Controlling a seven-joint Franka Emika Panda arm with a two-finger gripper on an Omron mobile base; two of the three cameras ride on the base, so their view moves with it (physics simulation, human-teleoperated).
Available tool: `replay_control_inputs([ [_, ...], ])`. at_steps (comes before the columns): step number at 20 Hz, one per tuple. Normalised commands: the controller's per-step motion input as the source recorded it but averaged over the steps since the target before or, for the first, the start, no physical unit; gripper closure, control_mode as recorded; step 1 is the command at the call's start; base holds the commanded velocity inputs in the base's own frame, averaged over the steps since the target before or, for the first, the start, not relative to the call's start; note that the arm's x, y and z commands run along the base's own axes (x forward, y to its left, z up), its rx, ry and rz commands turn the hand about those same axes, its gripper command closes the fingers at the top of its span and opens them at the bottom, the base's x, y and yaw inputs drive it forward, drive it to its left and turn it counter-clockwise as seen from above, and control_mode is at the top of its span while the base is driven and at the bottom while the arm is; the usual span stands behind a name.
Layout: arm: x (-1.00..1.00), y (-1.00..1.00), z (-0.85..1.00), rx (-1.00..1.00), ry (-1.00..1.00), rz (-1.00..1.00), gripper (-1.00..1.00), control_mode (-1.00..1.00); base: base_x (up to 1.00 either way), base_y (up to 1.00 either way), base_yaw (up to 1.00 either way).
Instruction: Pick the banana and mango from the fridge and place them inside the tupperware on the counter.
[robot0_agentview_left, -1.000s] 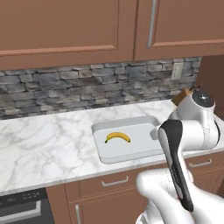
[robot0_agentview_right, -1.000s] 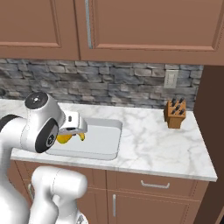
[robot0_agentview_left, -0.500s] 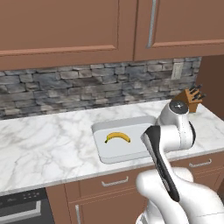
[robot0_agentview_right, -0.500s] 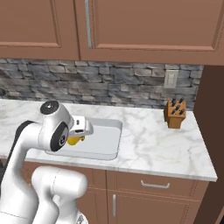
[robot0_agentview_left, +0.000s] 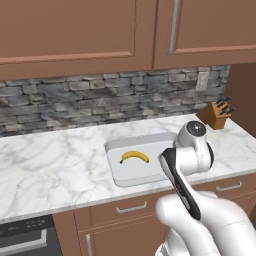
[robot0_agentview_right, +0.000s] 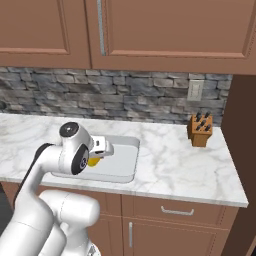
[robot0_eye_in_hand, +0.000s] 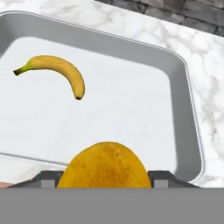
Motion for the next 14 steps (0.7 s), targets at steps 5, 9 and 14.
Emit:
replay_control_inputs([
  [5,0.38,-0.19,-0.02,0.0,0.02,0.0,1.0,-1.0,0.0,0.0,0.0],
  [9,0.36,-0.07,-0.05,0.0,0.09,0.0,1.0,-1.0,0.0,0.0,0.0],
  [14,0.34,0.0,-0.22,0.0,0.07,0.0,1.0,-1.0,0.0,0.0,0.0],
])
